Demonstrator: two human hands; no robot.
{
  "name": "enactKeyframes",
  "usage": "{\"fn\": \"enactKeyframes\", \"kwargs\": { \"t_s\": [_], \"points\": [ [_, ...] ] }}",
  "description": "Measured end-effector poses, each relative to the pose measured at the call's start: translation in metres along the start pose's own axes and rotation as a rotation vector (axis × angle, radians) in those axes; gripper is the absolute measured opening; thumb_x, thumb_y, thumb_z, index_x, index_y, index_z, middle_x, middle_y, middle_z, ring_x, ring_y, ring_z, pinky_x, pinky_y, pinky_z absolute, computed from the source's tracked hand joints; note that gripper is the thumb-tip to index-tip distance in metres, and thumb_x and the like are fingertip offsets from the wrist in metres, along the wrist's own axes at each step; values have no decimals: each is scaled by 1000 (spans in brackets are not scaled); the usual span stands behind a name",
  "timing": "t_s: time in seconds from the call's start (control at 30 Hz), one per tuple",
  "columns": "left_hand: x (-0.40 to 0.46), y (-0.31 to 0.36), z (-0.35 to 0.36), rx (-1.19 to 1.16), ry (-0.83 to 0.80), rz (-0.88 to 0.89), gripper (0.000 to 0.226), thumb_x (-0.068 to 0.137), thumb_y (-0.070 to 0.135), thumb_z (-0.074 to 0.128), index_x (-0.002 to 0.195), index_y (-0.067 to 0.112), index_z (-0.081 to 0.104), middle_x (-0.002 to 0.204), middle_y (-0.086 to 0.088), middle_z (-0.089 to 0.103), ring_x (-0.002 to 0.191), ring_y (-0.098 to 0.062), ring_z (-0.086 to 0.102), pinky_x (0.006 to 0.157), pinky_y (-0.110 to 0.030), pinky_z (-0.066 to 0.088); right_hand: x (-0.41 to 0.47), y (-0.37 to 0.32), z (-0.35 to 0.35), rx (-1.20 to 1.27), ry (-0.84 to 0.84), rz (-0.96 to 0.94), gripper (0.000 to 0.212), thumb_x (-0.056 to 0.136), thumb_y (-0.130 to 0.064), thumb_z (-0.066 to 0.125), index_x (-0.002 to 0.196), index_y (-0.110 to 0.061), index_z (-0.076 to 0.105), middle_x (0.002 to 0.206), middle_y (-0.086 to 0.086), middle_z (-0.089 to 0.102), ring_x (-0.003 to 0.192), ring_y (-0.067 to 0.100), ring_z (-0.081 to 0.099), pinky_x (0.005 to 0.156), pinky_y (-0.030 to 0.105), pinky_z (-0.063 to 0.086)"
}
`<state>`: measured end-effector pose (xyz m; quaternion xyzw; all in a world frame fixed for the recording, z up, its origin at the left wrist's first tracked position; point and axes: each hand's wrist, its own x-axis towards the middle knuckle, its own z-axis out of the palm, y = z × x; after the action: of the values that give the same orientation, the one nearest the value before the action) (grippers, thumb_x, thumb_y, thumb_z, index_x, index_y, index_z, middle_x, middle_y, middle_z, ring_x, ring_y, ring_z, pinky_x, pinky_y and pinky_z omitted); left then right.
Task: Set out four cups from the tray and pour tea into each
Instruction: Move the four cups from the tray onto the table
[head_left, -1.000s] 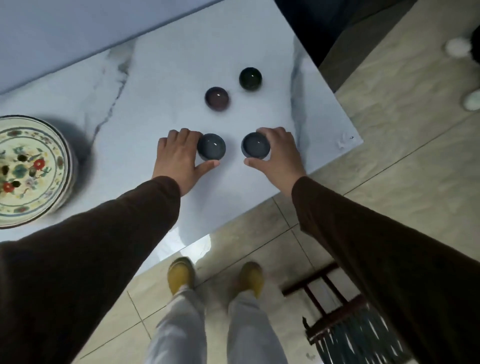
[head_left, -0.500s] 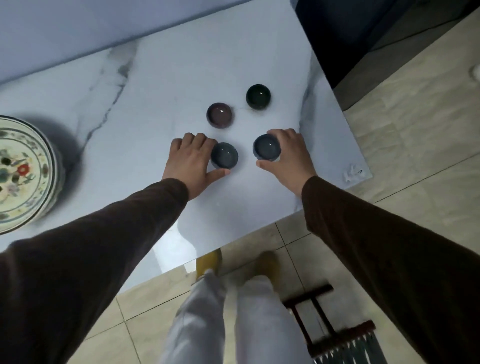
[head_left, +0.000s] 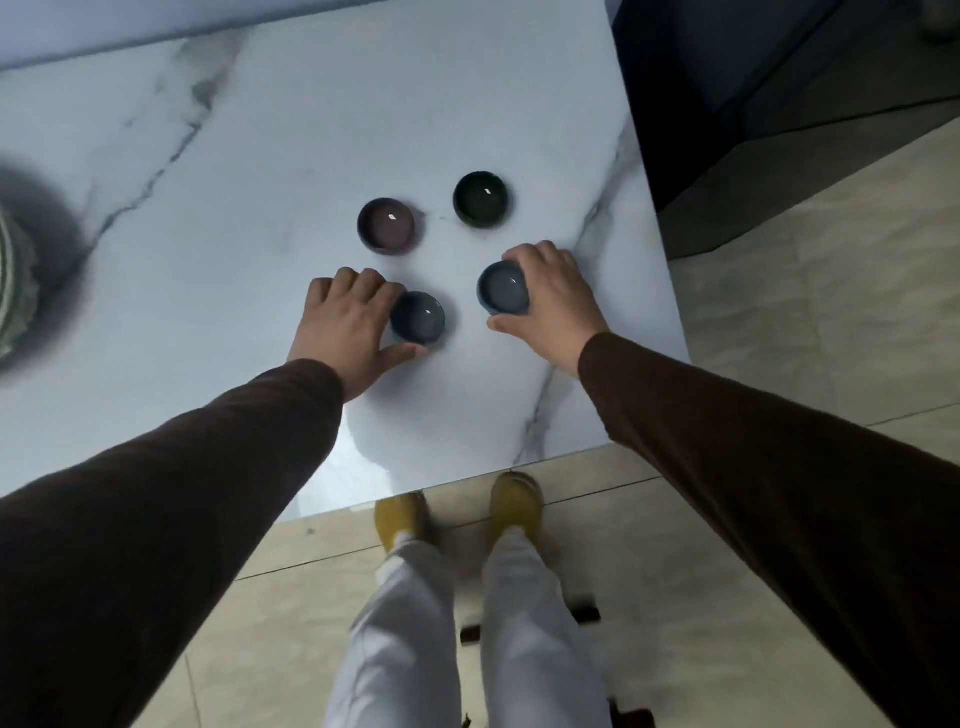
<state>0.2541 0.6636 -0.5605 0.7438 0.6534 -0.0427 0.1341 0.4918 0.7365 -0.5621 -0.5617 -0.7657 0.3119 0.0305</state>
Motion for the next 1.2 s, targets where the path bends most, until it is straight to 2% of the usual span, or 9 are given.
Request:
{"fn": "enactKeyframes", "kwargs": {
  "t_s": [0.13,0.37,0.8,1.0,1.2],
  "points": [
    [7,3,7,14,6,-19,63,77,64,58,121,20,54,110,-6,55,102,-32,47,92,-45,35,12,7,4,-40,-46,-48,67,71,-36,81,126,-14,50,124,7,50,116,27,43,93,28,34],
    [11,0,11,61,-17,1,64,77,61,62,123,18,53,110,-9,56,102,-34,48,92,-46,34,19,9,11,-97,-68,-85,66,71,-34,81,126,-14,50,124,7,50,115,27,44,96,32,39],
    [19,3,-4,220,-70,85,65,71,60,62,114,13,57,109,-10,54,99,-33,46,87,-45,35,16,8,9,-159,-73,-81,68,73,-29,81,130,-15,47,128,6,49,116,27,44,98,37,41],
    [11,7,-10,241,-94,32,79,70,62,66,129,14,47,117,-9,53,105,-32,45,90,-45,34,9,-2,3,-229,-56,-77,80,73,-36,80,141,-18,41,135,3,47,122,27,41,102,36,39],
    [-24,-7,-33,214,-70,-22,72,76,50,66,134,14,43,124,-8,51,111,-33,45,93,-44,35,-13,-42,-6,-255,44,-162,62,80,-39,72,134,-21,48,130,1,51,119,25,44,95,36,40]
  ]
}}
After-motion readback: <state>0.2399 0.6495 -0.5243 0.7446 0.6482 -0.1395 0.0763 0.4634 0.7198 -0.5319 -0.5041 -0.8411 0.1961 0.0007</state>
